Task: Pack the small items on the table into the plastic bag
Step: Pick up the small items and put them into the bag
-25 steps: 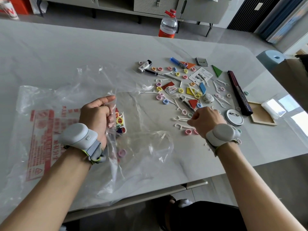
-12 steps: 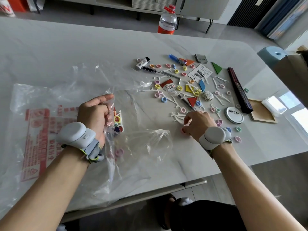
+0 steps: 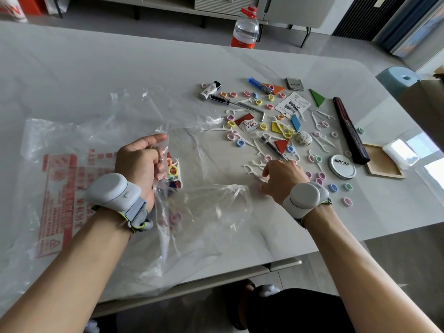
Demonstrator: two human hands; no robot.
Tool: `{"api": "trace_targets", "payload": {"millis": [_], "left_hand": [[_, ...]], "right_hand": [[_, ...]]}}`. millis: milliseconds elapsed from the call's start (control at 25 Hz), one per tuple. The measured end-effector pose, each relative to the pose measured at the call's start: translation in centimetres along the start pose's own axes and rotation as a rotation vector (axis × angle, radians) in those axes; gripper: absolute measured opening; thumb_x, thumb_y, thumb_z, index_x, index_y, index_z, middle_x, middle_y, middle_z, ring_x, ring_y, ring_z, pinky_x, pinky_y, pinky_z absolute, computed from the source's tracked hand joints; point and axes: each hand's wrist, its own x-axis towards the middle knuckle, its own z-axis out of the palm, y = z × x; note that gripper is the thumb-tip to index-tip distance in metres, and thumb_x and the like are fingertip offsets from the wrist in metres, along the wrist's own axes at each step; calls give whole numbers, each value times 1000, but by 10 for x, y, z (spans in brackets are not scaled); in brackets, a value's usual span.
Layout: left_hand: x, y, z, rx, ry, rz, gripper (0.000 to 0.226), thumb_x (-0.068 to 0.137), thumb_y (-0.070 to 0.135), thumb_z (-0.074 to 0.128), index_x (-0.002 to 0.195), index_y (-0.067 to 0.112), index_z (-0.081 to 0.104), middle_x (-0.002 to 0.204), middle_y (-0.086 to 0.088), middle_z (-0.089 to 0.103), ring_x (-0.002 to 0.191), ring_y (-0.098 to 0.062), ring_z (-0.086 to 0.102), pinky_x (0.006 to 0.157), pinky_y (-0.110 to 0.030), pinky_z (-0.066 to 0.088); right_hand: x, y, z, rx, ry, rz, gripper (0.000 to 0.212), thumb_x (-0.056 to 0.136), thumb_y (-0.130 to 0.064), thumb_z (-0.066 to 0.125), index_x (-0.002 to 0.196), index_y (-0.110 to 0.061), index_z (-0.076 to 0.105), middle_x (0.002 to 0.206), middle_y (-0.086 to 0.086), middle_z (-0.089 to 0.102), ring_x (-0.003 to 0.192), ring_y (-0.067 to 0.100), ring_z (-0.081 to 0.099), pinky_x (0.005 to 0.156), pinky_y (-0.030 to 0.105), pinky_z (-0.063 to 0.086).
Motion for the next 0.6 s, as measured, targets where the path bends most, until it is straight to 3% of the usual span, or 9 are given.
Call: {"api": "trace_targets", "payload": {"millis": [80, 200, 400, 520, 600], "left_hand": [[0, 1, 0, -1, 0, 2, 56, 69, -17, 29, 107, 1, 65, 61, -9, 40, 35, -10, 33, 37, -16, 25], [0, 1, 1, -1, 4, 2, 55, 69, -17, 29, 107, 1, 65, 62, -10, 42, 35, -10, 33, 37, -16, 24], [1, 1, -2, 1, 8, 5, 56, 69, -16, 30, 107, 2, 66, 65, -10, 42, 36, -11, 32, 37, -16, 25], [1, 0, -1, 2, 1, 10, 56, 68, -16, 29, 106, 3, 66, 64, -10, 41, 37, -11, 32, 38, -16, 25], [1, 1, -1, -6, -2, 11, 56, 68, -16, 29, 106, 3, 65, 64, -10, 41, 37, -11, 32, 38, -16, 24]], "right_hand": [[-3, -1, 1, -17, 12, -6, 48, 83, -27, 67, 124, -13, 49, 94, 6, 60, 84, 26, 56, 68, 33, 50], [-5, -2, 3, 50, 50, -19, 38, 79, -25, 68, 112, -13, 51, 87, 5, 58, 82, 27, 55, 64, 32, 45], [3, 0, 4, 349, 145, 11, 29, 76, -23, 70, 102, -18, 57, 86, 6, 67, 78, 26, 65, 73, 41, 56], [6, -4, 6, 296, 96, 2, 18, 79, -23, 69, 93, -13, 65, 87, 6, 69, 80, 26, 66, 75, 41, 57], [9, -8, 4, 227, 51, 12, 9, 80, -19, 67, 76, -11, 66, 77, 8, 67, 71, 27, 65, 65, 37, 57]]}}
